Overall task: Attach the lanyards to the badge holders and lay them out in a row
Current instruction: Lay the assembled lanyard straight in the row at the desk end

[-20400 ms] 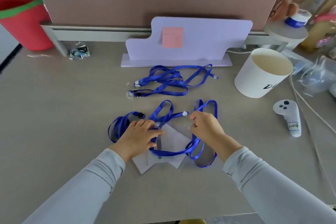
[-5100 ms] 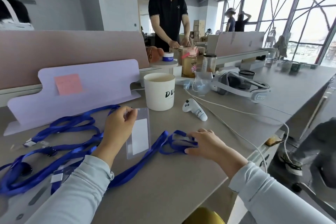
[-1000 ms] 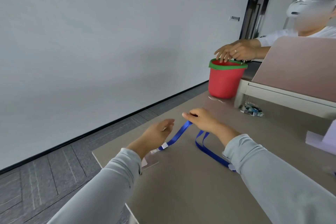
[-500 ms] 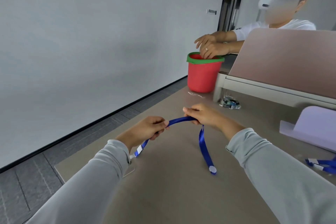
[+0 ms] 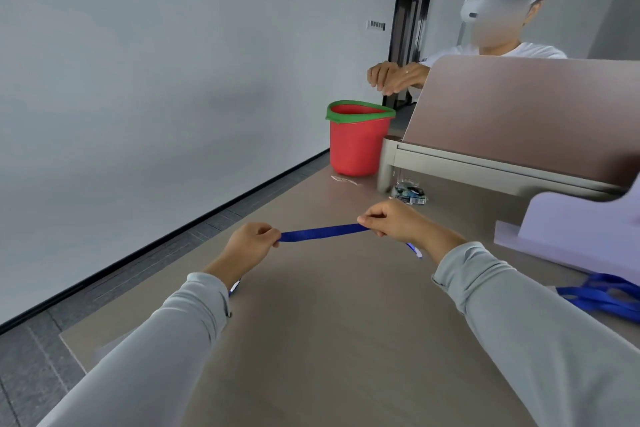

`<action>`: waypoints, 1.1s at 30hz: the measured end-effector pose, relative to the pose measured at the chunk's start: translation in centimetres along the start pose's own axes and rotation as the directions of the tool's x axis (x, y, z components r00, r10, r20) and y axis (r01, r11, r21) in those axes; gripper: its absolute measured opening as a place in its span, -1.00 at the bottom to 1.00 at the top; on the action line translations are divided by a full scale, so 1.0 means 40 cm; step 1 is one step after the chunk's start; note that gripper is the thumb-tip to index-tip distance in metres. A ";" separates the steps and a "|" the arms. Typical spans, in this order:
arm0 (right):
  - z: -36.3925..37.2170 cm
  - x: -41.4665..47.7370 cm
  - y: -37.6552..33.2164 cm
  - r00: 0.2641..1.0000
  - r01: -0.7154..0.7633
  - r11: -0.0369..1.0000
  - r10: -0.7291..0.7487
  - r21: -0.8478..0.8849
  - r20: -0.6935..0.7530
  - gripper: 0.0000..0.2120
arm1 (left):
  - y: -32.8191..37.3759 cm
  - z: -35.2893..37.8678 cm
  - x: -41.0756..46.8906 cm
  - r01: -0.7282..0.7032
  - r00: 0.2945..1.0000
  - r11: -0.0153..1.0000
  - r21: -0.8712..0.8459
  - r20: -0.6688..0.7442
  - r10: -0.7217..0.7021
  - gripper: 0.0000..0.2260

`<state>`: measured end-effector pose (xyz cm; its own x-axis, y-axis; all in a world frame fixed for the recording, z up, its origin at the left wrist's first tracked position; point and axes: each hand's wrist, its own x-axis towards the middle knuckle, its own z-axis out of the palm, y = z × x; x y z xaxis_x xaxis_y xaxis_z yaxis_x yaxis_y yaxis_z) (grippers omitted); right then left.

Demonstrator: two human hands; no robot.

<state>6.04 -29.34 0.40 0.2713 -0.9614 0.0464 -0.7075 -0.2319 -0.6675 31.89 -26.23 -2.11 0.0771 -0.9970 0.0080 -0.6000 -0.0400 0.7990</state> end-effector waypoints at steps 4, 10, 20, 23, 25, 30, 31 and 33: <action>0.004 0.043 0.040 0.997 -0.075 0.992 0.073 -0.097 -0.025 -0.72 | -0.015 0.001 0.021 0.005 0.998 0.992 0.123 -0.059 0.003 -0.70; 0.069 0.147 0.063 0.995 -0.097 0.976 0.096 -0.197 -0.015 -0.66 | -0.033 0.000 0.056 0.018 0.995 0.952 0.305 -0.101 0.014 -0.73; 0.151 0.241 0.048 0.923 -0.065 0.945 -0.066 -0.321 -0.380 -0.76 | -0.062 0.026 0.085 0.043 0.993 0.859 0.511 -0.118 0.021 -0.68; 0.175 0.224 0.044 0.936 -0.040 0.935 -0.089 -0.352 -0.341 -0.75 | -0.058 0.036 0.081 -0.113 0.977 0.784 0.611 -0.074 0.198 -0.65; 0.189 0.215 0.042 0.947 -0.077 0.924 -0.050 -0.376 -0.317 -0.74 | -0.054 0.043 0.084 -0.253 0.953 0.743 0.620 0.029 0.301 -0.67; 0.206 0.214 0.054 0.973 -0.158 0.906 0.075 -0.392 -0.219 -0.67 | -0.055 0.044 0.090 -0.368 0.925 0.662 0.652 0.189 0.328 -0.67; 0.207 0.221 0.058 0.978 -0.140 0.912 0.066 -0.386 -0.196 -0.67 | -0.057 0.042 0.091 -0.368 0.926 0.674 0.641 0.185 0.329 -0.67; 0.209 0.236 0.066 0.985 -0.097 0.921 0.034 -0.377 -0.169 -0.64 | -0.066 0.034 0.099 -0.336 0.939 0.742 0.579 0.141 0.315 -0.66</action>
<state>12.20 -37.79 -7.13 0.1330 -0.9800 0.1481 -0.9239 -0.1766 -0.3394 32.69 -30.16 -5.02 -0.2289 -0.9577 0.1745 -0.9327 0.2671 0.2422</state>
